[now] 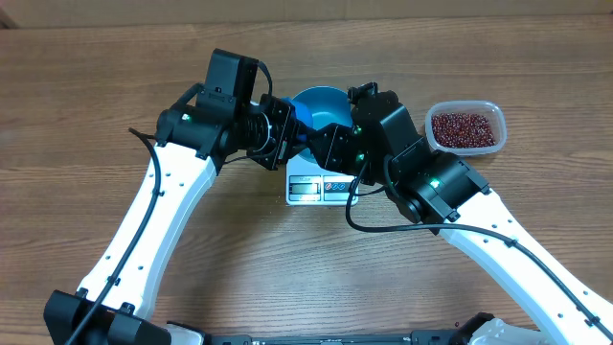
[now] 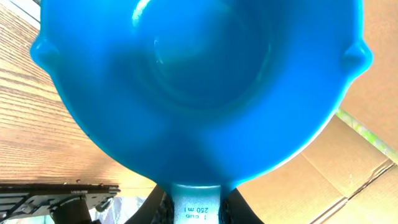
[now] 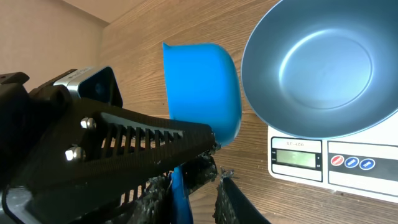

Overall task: Scoop item into bowl and weigh 150g on scale
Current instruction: 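Grasp the cup handle with the right gripper and release the left, then carry the cup with the right gripper over the bean container, then lower the cup into the red beans with the right gripper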

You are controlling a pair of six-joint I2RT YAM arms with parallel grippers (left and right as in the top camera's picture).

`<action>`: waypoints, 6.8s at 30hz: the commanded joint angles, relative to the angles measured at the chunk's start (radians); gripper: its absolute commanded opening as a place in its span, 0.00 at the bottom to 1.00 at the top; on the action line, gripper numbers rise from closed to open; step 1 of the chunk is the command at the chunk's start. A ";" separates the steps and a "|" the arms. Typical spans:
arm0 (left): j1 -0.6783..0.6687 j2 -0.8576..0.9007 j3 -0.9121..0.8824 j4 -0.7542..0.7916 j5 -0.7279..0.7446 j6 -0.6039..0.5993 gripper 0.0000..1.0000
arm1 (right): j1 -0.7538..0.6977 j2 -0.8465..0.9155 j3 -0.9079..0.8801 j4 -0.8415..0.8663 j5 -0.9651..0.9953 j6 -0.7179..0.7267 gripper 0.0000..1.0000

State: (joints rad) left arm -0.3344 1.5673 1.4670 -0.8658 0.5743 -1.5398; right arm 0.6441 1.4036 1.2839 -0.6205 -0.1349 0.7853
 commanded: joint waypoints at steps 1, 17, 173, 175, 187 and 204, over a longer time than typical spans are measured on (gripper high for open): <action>-0.010 -0.002 0.016 0.003 0.030 -0.013 0.04 | 0.004 0.002 0.025 0.010 -0.008 0.004 0.24; -0.010 -0.002 0.016 0.007 0.043 -0.013 0.08 | 0.004 0.001 0.025 0.014 -0.007 -0.005 0.04; -0.183 0.129 0.014 -0.096 -0.578 1.244 0.84 | -0.645 0.180 0.095 -0.331 0.202 -0.926 0.63; -0.183 0.129 0.014 -0.097 -0.578 1.244 0.84 | -0.649 0.183 0.093 -0.330 0.224 -0.930 0.62; -0.183 0.129 0.014 -0.090 -0.577 1.244 0.85 | -0.665 0.254 0.093 -0.309 0.246 -0.951 0.51; -0.183 0.129 0.014 -0.090 -0.578 1.244 0.85 | -0.666 0.362 0.093 -0.222 0.322 -0.952 0.27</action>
State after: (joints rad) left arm -0.5110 1.6909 1.4670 -0.9577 -0.0116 -0.2852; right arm -0.0143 1.7554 1.3842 -0.8520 0.1722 -0.1654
